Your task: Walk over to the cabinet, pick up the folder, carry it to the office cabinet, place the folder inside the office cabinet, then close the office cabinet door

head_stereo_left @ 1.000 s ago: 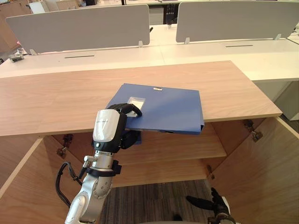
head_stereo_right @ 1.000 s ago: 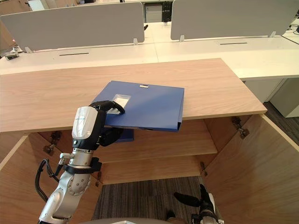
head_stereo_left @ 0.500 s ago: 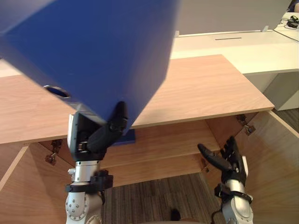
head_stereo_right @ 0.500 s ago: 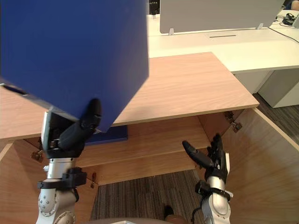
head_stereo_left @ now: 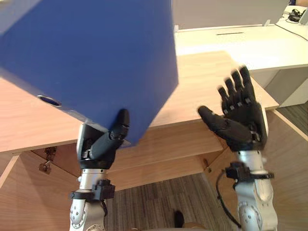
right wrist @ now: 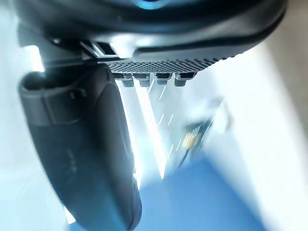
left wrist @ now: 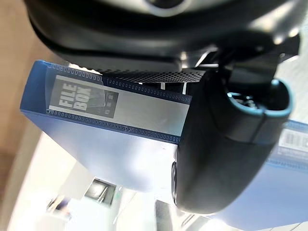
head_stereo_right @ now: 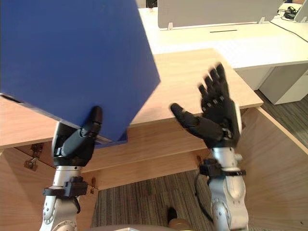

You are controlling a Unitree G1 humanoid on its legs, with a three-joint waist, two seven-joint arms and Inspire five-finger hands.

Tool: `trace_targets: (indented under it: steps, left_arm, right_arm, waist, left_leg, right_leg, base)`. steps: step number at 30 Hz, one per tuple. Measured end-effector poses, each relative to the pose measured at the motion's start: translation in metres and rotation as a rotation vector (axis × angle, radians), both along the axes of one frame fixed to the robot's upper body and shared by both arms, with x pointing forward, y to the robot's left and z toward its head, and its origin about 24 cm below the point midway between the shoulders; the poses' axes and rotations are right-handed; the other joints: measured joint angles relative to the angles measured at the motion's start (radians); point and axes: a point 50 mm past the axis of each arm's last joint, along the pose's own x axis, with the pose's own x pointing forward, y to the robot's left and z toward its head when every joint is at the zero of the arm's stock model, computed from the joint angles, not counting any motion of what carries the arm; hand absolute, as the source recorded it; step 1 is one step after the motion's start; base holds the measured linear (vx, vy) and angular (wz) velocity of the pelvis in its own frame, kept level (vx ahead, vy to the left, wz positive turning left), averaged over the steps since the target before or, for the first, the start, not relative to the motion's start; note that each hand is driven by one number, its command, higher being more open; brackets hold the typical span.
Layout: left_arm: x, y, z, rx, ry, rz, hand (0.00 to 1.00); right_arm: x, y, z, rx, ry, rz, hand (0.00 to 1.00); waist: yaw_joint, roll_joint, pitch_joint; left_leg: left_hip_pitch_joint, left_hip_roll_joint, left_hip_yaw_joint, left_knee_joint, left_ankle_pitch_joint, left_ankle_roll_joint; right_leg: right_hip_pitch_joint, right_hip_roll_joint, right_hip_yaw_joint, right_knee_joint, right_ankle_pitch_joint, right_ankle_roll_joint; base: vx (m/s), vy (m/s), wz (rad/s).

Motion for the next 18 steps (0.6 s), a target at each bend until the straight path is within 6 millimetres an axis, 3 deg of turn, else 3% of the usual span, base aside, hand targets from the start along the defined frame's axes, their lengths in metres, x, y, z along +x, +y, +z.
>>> trace_targets:
  steps: [2,10,18]
  left_arm:
    - [0.002,-0.006,-0.002,0.006,0.008,-0.068,0.00]
    - [0.007,0.001,-0.007,0.024,0.039,-0.151,0.00]
    - [0.011,0.013,-0.002,0.149,0.029,-0.209,0.00]
  right_arm:
    - [0.004,0.006,0.006,-0.026,-0.029,0.052,1.00]
    - [0.028,-0.004,0.004,-0.125,0.012,0.095,1.00]
    - [0.046,-0.022,0.000,-0.303,0.073,0.091,1.00]
  waist:
    - [0.011,0.000,0.000]
    - [0.012,0.001,-0.002]
    - [0.012,0.003,-0.010]
  left_leg:
    - [0.000,0.000,0.000,0.000,0.000,0.000]
    - [0.000,-0.002,-0.003,0.000,0.000,0.000]
    - [-0.009,-0.006,-0.027,0.006,0.003,0.004]
  right_leg:
    - [0.000,0.000,0.000,0.000,0.000,0.000]
    - [0.002,-0.002,-0.004,0.000,0.001,0.000]
    - [0.008,-0.009,-0.029,0.000,0.001,-0.001]
  base:
    - [-0.03,-0.024,0.01]
    - [-0.02,-0.015,0.01]
    - [-0.04,-0.026,0.09]
